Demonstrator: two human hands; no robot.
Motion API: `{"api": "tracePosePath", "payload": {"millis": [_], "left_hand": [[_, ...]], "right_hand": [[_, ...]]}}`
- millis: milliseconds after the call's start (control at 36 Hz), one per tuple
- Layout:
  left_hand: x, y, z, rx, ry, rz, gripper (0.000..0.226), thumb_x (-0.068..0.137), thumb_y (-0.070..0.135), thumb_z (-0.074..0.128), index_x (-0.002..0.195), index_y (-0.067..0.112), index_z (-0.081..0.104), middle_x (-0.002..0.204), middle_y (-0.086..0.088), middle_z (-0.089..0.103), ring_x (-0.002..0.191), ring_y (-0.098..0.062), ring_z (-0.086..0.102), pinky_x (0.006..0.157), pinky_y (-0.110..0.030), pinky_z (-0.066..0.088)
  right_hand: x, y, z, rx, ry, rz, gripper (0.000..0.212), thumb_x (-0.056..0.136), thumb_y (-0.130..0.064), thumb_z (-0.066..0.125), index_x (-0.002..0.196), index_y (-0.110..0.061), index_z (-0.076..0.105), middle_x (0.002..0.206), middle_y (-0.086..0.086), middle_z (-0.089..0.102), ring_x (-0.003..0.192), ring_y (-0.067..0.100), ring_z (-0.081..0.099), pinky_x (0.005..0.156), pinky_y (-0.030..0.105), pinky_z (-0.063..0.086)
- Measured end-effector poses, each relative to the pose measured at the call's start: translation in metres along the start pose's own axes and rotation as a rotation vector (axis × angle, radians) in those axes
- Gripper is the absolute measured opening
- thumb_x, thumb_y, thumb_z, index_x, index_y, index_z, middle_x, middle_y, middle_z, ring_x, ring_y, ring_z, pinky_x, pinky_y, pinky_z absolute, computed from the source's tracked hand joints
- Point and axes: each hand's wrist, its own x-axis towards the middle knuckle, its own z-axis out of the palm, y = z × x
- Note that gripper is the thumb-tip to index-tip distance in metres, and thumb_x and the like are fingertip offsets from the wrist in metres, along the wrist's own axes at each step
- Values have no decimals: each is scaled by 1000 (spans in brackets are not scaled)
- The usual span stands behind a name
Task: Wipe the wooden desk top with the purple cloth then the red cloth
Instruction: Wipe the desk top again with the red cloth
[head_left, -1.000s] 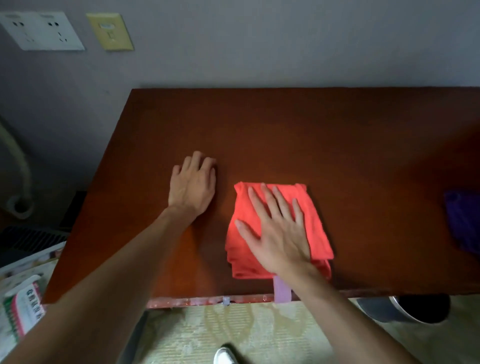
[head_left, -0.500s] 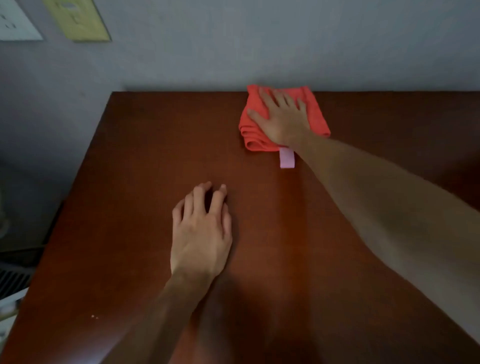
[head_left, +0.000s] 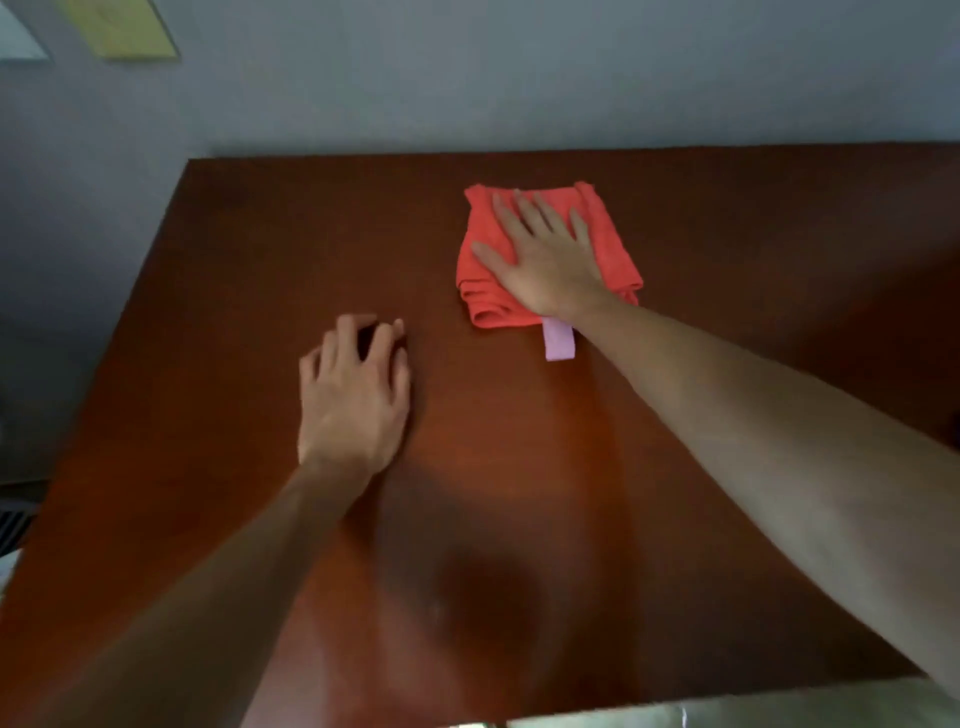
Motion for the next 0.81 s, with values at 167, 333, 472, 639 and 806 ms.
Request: {"api": "tracePosePath", "payload": {"millis": [167, 333, 472, 639, 806], "left_hand": [[-7, 12, -12, 100, -22, -5, 40, 103, 33, 35, 135, 17, 52, 136, -13, 45, 124, -32, 46, 103, -50, 35], [-53, 68, -21, 34, -59, -61, 36, 94, 27, 44, 127, 17, 55, 132, -13, 46, 118, -35, 47, 96, -50, 39], [-70, 121, -10, -15, -122, 49, 42, 95, 37, 46, 134, 25, 54, 135, -7, 48, 121, -30, 47, 98, -47, 35], [-113, 151, 5, -102, -133, -83, 52, 99, 45, 34, 147, 28, 43, 155, -7, 38, 143, -26, 33, 115, -45, 21], [-130, 154, 7, -40, -144, -70, 58, 101, 48, 17, 155, 30, 30, 163, -8, 26, 153, -22, 16, 122, -47, 16]], "right_hand": [[-153, 25, -12, -17, 31, -10, 81, 92, -74, 10, 162, -33, 15, 170, -4, 17, 157, 17, 9, 126, 48, 5], [-290, 50, -15, -69, 88, 75, 76, 98, -71, 16, 161, -31, 22, 168, -4, 23, 156, 16, 16, 125, 48, 12], [-341, 57, -13, -71, 113, 102, 73, 99, -72, 22, 161, -32, 25, 168, -6, 24, 156, 15, 18, 124, 48, 17], [-322, 59, -14, -63, 136, 176, 73, 96, -73, 25, 159, -37, 25, 167, -9, 27, 155, 14, 19, 124, 46, 15], [-265, 74, -18, -73, 102, 218, 77, 94, -75, 17, 160, -36, 24, 166, -6, 28, 154, 17, 21, 123, 47, 16]]}}
